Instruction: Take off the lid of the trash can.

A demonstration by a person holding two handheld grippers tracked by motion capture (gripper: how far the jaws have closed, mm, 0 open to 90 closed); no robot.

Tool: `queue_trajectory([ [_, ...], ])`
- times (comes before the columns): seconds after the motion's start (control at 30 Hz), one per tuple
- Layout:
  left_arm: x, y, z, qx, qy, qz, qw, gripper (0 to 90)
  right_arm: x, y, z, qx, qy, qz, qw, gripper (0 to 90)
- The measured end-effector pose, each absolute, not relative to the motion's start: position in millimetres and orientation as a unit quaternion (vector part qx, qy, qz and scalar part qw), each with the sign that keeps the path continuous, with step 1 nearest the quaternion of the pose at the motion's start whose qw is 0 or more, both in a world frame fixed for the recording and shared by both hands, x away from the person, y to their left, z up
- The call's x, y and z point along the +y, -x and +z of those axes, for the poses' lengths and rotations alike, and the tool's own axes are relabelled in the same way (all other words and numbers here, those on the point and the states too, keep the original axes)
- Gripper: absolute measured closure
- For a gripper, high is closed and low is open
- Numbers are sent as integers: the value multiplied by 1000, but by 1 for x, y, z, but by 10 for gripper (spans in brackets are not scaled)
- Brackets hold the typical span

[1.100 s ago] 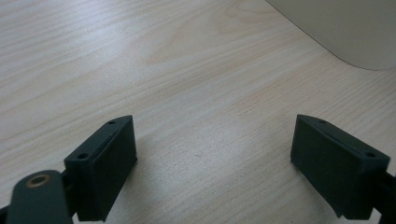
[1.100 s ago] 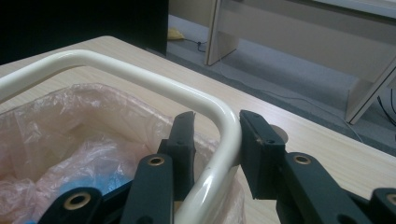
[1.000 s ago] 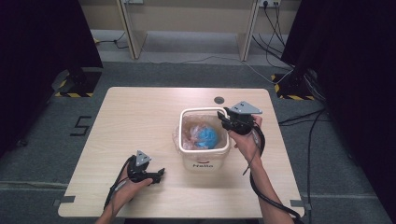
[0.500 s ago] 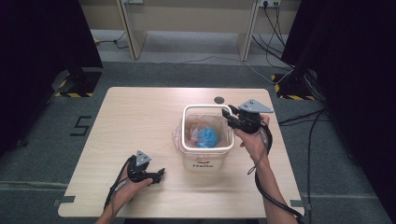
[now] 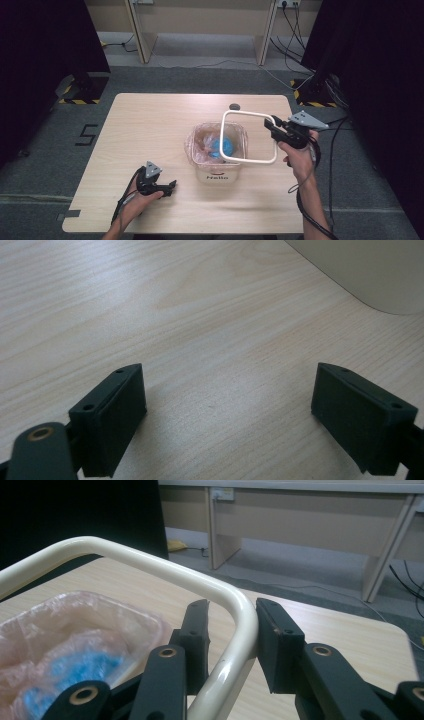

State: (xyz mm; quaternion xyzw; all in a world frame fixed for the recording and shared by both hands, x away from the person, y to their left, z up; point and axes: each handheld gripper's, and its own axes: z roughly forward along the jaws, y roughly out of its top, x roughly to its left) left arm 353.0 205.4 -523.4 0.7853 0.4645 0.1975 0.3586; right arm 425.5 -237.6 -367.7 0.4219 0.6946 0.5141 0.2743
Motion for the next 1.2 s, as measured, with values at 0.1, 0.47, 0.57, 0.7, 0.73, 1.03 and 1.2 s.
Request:
queue_trajectory([
  [0.1,205,-353,-523,465,-785,198,359,133,-249,-421,-369,690,-429,514,275,677],
  [0.47,205,-353,-523,464,-785,198,359,133,-294,-405,-384,678,-461,500,278,677],
  [0.57,205,-353,-523,465,-785,198,359,133,-304,-402,-389,675,-470,496,277,677],
  [0.7,205,-353,-523,464,-785,198,359,133,-314,-399,-396,674,-479,490,277,677],
  [0.73,205,-353,-523,464,-785,198,359,133,-317,-399,-398,676,-480,486,277,677],
  [1.03,205,-353,-523,465,-785,198,358,133,-329,-396,-407,683,-484,471,279,676],
  [1.2,205,-353,-523,464,-785,198,359,133,-335,-398,-417,686,-493,459,276,676],
])
